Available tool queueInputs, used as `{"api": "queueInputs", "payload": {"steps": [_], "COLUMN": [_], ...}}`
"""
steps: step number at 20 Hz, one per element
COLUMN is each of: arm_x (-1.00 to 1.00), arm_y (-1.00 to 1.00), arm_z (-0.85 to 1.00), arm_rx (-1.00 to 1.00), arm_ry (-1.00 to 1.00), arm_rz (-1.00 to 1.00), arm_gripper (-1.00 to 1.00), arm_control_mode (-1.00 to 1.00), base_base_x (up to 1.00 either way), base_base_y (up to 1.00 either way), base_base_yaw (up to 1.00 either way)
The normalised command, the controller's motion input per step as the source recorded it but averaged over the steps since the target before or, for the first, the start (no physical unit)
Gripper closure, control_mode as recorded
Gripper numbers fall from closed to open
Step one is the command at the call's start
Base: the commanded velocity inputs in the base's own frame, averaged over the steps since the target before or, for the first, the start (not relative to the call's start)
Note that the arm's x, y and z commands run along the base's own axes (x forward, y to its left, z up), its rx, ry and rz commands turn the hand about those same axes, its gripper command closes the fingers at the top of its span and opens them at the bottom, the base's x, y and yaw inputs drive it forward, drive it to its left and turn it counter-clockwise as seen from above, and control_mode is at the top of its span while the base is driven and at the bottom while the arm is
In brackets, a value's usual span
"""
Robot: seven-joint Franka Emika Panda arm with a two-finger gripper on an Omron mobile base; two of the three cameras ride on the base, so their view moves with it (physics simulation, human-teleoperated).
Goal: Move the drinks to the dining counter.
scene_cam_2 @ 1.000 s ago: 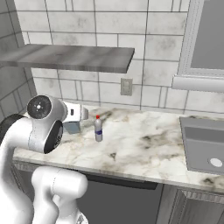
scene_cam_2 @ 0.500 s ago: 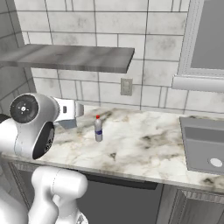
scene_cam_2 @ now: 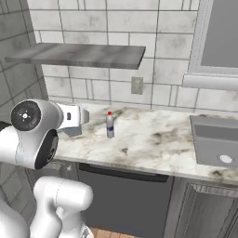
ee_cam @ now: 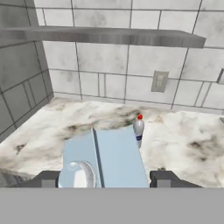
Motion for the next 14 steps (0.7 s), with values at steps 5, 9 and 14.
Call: {"api": "queueInputs", "payload": {"steps": [5,9,14], "arm_x": [0.0,0.0,0.0], "arm_y": [0.0,0.0,0.0], "arm_z": [0.0,0.0,0.0], "arm_rx": [0.0,0.0,0.0], "arm_ry": [0.0,0.0,0.0], "arm_rz": [0.0,0.0,0.0], "arm_gripper": [1.0,1.0,1.0], "arm_control_mode": [1.0,1.0,1.0], "base_base_x": [-0.99,-0.82,-0.38], "base_base_y": [-0.05,-0.06,-0.17], "base_base_yaw": [0.0,-0.02,-0.18]}}
